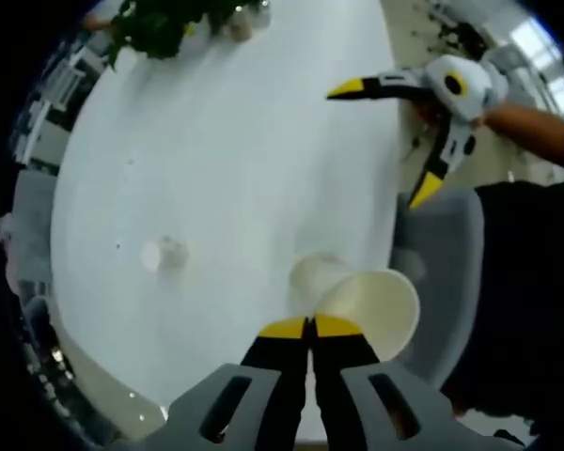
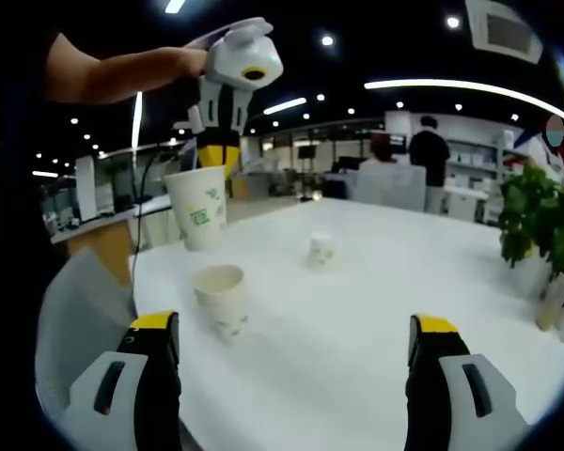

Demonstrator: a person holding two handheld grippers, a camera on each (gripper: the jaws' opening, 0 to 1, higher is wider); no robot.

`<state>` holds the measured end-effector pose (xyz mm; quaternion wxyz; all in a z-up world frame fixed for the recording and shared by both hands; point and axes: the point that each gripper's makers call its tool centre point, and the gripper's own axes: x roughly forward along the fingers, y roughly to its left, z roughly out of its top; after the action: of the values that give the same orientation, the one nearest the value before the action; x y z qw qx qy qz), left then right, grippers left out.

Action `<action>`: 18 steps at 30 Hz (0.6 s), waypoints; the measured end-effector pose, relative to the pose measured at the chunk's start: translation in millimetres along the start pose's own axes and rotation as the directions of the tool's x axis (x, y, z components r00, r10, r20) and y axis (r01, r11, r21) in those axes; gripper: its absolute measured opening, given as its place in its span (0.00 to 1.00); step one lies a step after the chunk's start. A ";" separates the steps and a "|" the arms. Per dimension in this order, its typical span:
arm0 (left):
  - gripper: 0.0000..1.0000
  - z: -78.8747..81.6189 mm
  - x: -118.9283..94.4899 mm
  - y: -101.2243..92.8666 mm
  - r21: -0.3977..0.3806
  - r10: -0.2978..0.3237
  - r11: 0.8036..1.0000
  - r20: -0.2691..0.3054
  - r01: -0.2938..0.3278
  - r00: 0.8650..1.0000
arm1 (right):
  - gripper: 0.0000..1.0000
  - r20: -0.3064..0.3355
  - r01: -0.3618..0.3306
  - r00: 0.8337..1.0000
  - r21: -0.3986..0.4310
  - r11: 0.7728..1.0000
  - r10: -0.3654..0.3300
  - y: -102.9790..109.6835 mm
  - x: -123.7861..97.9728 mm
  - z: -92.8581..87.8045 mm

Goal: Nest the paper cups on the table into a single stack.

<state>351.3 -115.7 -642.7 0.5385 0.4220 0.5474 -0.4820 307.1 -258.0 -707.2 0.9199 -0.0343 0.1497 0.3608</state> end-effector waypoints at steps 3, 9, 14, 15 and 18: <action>0.00 -1.9 5.7 1.5 -0.002 0.001 1.000 -0.002 -0.001 1.000 | 1.00 0.002 -0.001 1.000 0.000 1.000 0.001 0.9 1.2 1.3; 0.00 -3.4 18.8 2.9 -0.009 0.008 1.000 0.005 -0.008 1.000 | 1.00 0.001 0.002 1.000 0.004 1.000 -0.002 -0.5 1.2 -1.6; 0.00 -4.3 32.5 2.7 -0.009 0.008 1.000 0.008 -0.008 1.000 | 1.00 -0.003 0.004 1.000 0.010 1.000 -0.004 0.5 0.7 -4.6; 0.00 -4.8 35.4 2.5 -0.009 0.007 1.000 0.008 -0.007 1.000 | 1.00 -0.003 0.004 1.000 0.010 1.000 -0.004 0.7 0.7 -4.8; 0.00 -5.7 45.5 3.1 -0.005 0.016 1.000 0.007 -0.016 1.000 | 1.00 -0.003 0.003 1.000 0.010 1.000 -0.003 0.6 0.6 -4.8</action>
<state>350.3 -112.2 -688.4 0.5452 0.4235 0.5433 -0.4778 305.9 -258.0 -711.9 0.9204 -0.0304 0.1530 0.3585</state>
